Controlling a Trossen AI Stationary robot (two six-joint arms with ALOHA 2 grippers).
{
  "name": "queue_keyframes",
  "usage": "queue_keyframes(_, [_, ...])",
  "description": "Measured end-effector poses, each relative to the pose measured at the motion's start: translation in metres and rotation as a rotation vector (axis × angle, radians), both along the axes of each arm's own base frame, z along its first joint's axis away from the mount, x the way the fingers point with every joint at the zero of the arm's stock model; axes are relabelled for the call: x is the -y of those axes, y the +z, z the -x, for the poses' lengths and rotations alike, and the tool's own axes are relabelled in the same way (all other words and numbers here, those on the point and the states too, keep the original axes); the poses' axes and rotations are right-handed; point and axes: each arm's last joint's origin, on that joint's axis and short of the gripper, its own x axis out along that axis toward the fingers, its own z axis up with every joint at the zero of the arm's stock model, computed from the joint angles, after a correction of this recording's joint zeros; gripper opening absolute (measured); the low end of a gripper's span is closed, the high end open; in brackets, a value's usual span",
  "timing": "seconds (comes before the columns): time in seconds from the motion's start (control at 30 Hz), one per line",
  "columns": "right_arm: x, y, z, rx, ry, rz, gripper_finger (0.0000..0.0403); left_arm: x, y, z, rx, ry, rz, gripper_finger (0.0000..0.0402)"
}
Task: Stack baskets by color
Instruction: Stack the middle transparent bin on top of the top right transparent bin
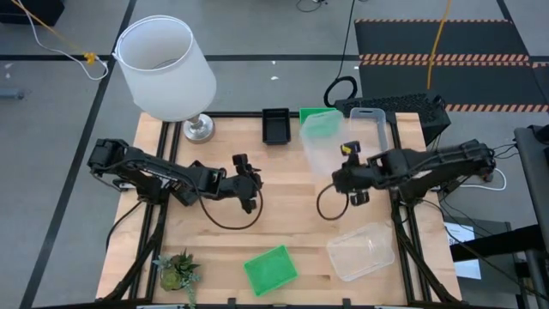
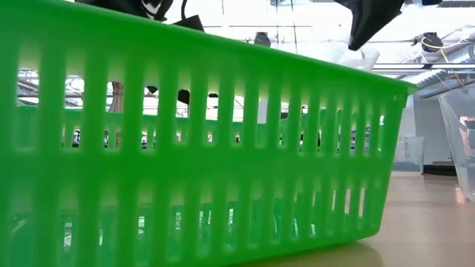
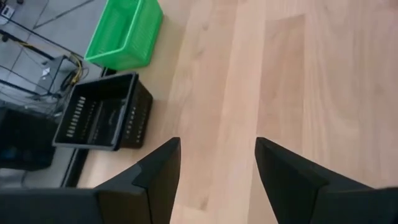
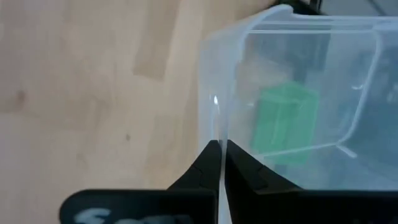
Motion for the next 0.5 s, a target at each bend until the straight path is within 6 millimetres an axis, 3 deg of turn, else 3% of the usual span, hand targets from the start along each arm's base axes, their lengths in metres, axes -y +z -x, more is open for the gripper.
queue_keyframes(0.37, [0.051,0.001,0.027,-0.246,-0.304,-0.001,0.0,0.002,-0.006,-0.002,0.115,-0.049,0.066,0.0207])
queue_keyframes(0.5, [0.068,0.001,0.031,-0.258,-0.387,-0.011,0.0,0.002,-0.005,-0.003,0.131,-0.05,0.068,0.0207])
